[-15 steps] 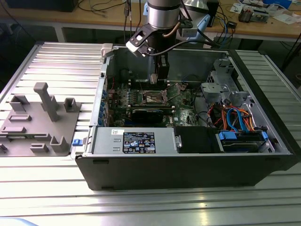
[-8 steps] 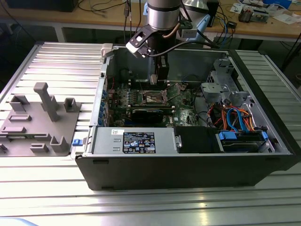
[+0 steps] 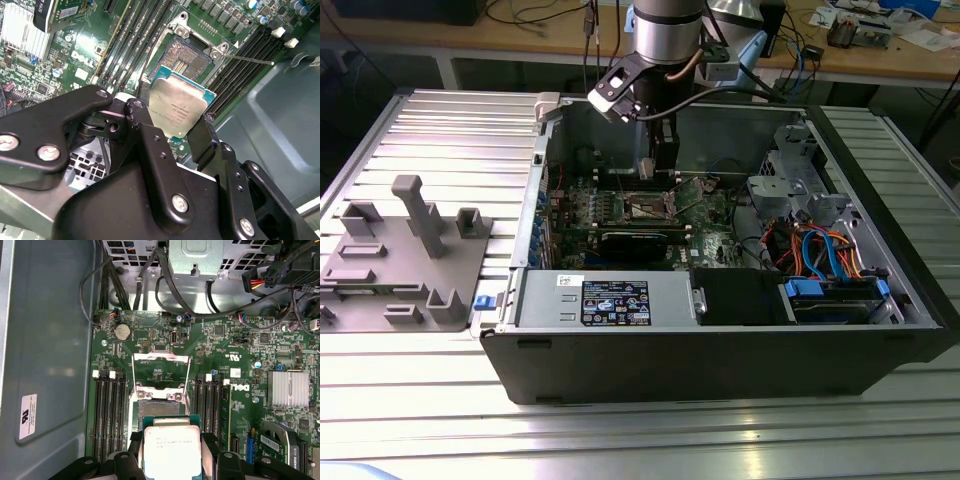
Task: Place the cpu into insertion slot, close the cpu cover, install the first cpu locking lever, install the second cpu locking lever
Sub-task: 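Place the cpu into insertion slot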
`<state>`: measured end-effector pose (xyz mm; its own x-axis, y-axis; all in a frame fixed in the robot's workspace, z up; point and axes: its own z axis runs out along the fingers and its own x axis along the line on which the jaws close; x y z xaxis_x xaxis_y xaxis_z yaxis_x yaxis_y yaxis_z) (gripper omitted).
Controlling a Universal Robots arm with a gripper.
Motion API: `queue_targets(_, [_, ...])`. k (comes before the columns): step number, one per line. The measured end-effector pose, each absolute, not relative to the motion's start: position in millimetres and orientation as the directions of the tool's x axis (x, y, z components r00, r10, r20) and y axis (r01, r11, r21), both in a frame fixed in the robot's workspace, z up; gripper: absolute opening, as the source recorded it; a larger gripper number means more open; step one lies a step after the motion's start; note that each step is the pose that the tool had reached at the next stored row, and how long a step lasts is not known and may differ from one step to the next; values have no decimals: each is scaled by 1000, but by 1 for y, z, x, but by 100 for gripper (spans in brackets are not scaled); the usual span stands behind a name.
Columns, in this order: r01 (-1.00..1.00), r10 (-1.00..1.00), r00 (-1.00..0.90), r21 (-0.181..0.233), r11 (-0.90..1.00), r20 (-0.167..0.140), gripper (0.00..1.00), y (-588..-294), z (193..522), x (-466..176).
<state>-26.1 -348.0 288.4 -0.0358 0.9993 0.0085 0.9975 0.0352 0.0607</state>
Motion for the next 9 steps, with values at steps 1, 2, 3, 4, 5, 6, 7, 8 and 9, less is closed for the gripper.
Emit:
queue_targets(1, [998,999,-35,61,34,8,55,-348,288,-26])
queue_targets(2, [998,999,-35,61,34,8,55,-348,288,-26])
queue_targets(3, [998,999,-34,61,34,8,55,-348,288,-26])
queue_targets(4, [998,999,-34,61,34,8,55,-348,288,-26])
queue_targets(5, [998,999,-34,61,34,8,55,-348,288,-26])
queue_targets(6, [998,999,-34,61,34,8,55,-348,288,-26])
queue_targets(7, [998,999,-34,61,34,9,55,-348,288,-26])
queue_targets(8, [998,999,-34,61,34,8,55,-348,288,-26])
queue_targets(9, [998,999,-34,61,34,9,55,-348,288,-26])
